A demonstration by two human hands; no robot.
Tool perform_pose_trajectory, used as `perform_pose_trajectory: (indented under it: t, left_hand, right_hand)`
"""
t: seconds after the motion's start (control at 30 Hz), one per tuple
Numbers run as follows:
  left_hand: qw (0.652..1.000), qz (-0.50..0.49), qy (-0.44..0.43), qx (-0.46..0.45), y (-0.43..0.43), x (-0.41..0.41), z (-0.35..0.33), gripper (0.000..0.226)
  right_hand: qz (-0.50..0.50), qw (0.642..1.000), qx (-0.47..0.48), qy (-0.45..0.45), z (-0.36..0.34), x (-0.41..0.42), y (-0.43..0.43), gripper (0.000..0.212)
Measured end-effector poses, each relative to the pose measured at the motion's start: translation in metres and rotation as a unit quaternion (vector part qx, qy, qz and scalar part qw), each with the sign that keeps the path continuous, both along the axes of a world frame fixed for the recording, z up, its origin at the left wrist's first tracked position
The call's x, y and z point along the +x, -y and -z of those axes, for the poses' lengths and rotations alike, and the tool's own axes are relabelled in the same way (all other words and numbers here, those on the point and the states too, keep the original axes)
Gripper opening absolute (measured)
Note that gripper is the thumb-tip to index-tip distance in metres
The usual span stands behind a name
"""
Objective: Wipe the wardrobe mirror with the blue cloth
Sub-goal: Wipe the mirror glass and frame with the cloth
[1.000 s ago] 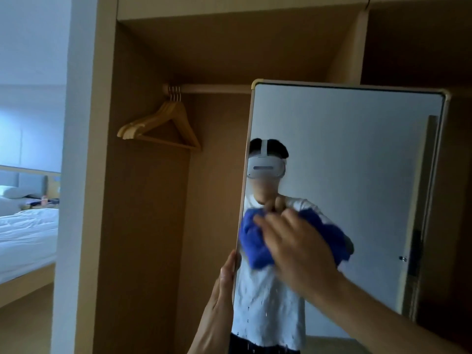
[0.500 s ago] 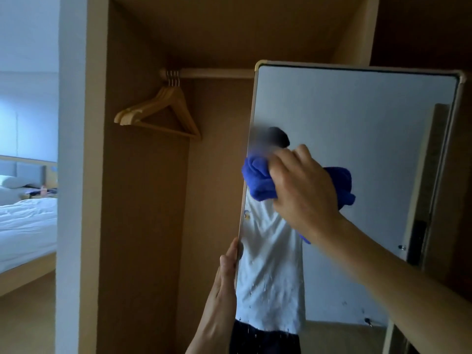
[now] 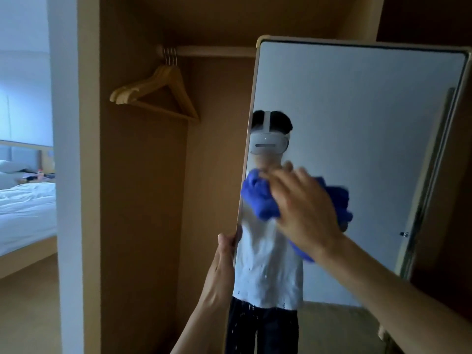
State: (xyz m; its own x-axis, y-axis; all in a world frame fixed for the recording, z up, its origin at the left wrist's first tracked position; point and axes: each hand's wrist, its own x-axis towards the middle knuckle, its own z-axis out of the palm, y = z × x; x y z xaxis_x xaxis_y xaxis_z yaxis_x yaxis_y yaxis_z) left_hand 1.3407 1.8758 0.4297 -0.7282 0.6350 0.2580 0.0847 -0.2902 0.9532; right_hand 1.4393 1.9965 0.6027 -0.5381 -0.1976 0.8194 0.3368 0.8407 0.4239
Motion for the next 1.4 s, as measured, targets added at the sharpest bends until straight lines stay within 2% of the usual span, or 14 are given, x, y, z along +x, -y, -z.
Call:
perform_pose_trajectory:
  t: [0.07,0.17,0.33,0.4,0.5,0.7,0.77,0.87,0.97,1.07,1.17,1.27,1.3,1.4]
  left_hand:
    - [0.999,0.003,-0.05,-0.002,-0.002,-0.005,-0.04,0.059]
    - [0.997,0.024,-0.07,0.01,-0.004,-0.009,-0.04,0.056]
    - [1.0,-0.004,0.002,0.003,-0.009,-0.019,-0.036,0.07]
    - [1.0,-0.006,-0.012,-0.004,-0.011,-0.021,-0.032,0.072]
    - [1.0,-0.011,-0.013,-0.008,-0.013,-0.023,-0.026,0.068]
    - [0.998,-0.032,-0.051,-0.03,-0.014,-0.023,-0.027,0.06]
    - [0.998,-0.031,-0.047,-0.034,-0.013,-0.024,-0.025,0.061]
    - [1.0,-0.017,-0.019,-0.017,-0.014,-0.023,-0.025,0.065]
    - [1.0,-0.01,0.01,0.004,-0.015,-0.022,-0.024,0.068]
    - [1.0,-0.021,-0.016,-0.006,-0.017,-0.021,-0.022,0.066]
    - [1.0,-0.023,-0.008,-0.001,-0.019,-0.022,-0.019,0.062]
    - [0.999,-0.018,-0.035,-0.014,-0.018,-0.025,-0.018,0.064]
    - [0.999,-0.018,-0.033,-0.02,-0.017,-0.026,-0.018,0.064]
    - [0.999,-0.015,-0.01,-0.032,-0.015,-0.026,-0.016,0.064]
  right_hand:
    - [0.013,0.999,0.012,-0.031,-0.017,-0.001,-0.001,0.047]
    - [0.008,1.0,0.009,-0.007,0.018,-0.003,0.001,0.049]
    - [0.012,0.988,-0.028,0.15,0.148,0.003,0.015,0.053]
    - [0.015,0.98,-0.05,0.19,0.171,0.007,0.015,0.06]
    - [0.001,0.983,-0.069,0.171,0.152,0.008,0.009,0.051]
    - [0.027,0.996,-0.082,-0.014,0.039,0.0,-0.001,0.052]
    - [0.041,0.997,-0.064,-0.016,0.034,-0.005,0.003,0.049]
    - [0.027,0.998,-0.039,0.029,0.083,-0.007,0.015,0.047]
    - [0.022,0.989,-0.058,0.132,0.149,0.0,0.023,0.048]
    - [0.029,0.976,-0.085,0.197,0.175,0.005,0.021,0.06]
    - [0.021,0.983,-0.099,0.156,0.145,0.003,0.019,0.054]
    - [0.015,0.995,-0.092,0.039,0.081,0.0,0.009,0.058]
    - [0.021,0.996,-0.088,0.007,0.06,-0.001,0.006,0.054]
    - [0.04,0.997,-0.071,-0.007,0.042,-0.005,0.003,0.043]
